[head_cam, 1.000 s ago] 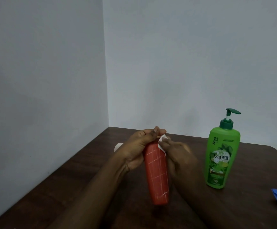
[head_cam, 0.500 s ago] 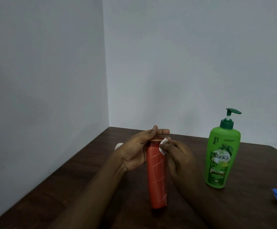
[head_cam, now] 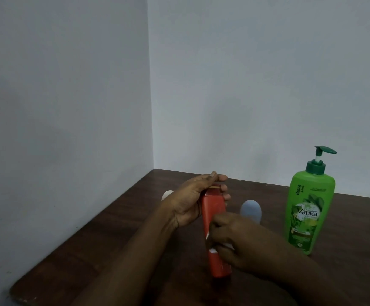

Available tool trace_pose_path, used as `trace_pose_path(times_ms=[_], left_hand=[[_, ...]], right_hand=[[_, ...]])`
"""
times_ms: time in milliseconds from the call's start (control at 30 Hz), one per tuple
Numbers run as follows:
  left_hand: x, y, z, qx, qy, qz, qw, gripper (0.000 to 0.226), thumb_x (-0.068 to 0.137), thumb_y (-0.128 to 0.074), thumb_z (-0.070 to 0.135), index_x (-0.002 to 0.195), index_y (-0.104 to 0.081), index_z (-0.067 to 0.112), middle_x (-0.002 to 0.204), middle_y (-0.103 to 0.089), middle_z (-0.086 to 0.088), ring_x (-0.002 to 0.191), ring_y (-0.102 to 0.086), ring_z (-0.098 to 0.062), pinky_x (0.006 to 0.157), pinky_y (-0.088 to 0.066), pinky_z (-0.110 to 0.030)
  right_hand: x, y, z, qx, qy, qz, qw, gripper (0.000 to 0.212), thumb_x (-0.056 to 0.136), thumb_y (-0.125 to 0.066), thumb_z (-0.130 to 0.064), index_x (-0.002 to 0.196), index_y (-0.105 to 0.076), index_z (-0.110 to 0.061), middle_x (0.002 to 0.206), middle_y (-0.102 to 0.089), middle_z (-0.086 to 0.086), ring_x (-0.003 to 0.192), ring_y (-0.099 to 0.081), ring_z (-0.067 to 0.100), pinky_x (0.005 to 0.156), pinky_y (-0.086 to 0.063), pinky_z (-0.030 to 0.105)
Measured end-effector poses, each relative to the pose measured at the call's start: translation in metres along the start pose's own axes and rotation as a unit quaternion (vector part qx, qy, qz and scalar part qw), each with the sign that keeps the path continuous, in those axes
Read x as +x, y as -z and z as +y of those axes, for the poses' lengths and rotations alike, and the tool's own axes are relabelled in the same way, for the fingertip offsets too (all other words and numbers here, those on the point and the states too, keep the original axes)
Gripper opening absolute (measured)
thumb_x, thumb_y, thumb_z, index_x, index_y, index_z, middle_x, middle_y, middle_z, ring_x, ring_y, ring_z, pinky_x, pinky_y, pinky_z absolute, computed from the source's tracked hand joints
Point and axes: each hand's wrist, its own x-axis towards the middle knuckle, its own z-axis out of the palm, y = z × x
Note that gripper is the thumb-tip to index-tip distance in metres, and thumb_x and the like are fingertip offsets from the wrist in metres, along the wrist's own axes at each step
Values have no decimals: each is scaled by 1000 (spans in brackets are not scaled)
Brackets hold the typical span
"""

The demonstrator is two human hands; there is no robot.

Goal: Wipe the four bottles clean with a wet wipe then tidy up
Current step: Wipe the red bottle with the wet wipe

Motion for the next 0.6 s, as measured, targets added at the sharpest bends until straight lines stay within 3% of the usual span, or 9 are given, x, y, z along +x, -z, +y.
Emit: trace_pose_path(times_ms=[67,133,233,300,367,500,600], left_hand=[[-1,-2,0,-2,-3,-8,1000,49,103,-63,34,137,-60,-2,109,-68,-15,102,-66,-31,109,-48,-55],[-1,-3,0,5,-7,-16,1000,50,104,-61,36,137,-61,-1,110,-68,-14,104,-66,-29,109,-48,-51],[-3,-5,1,41,-15,-36,998,48,105,-55,39,135,-65,3,115,-71,-12,106,-69,-22,99,-56,-39],[-4,-7,1,61,-19,-52,997,45,106,-53,37,136,-65,5,118,-72,-12,108,-70,-20,93,-59,-34],[-5,-7,0,72,-23,-58,995,43,107,-52,35,136,-65,7,118,-74,-12,108,-71,-21,90,-59,-34],[-5,-5,-1,62,-41,-46,996,41,105,-56,37,135,-66,11,114,-72,-13,105,-69,-24,93,-58,-37],[-3,-4,0,15,-55,-30,998,44,106,-57,34,138,-60,4,103,-68,-14,94,-67,-27,91,-56,-42]], right_hand=[[0,2,-1,-2,-13,-7,1000,18,98,-60,-28,108,-75,-25,108,-59,-9,97,-52,0,76,-30,4],[-2,1,2,-26,-29,87,995,20,95,-57,-27,101,-76,-25,101,-63,-8,92,-57,3,77,-33,7],[-3,0,9,-23,-80,258,963,24,95,-53,-28,102,-75,-21,100,-66,-4,92,-62,10,75,-51,27],[-3,-2,9,-5,-104,318,942,26,98,-53,-28,106,-75,-17,102,-67,-2,94,-64,14,76,-53,33],[0,-6,6,9,-123,350,928,24,99,-54,-27,109,-74,-17,106,-66,-3,97,-63,10,81,-51,30],[2,-11,7,28,-125,312,942,11,97,-61,-24,103,-70,-24,102,-60,-9,96,-58,3,84,-45,21],[-1,-7,5,40,-57,141,987,8,94,-64,-24,98,-70,-27,100,-57,-15,93,-53,-3,80,-36,6]])
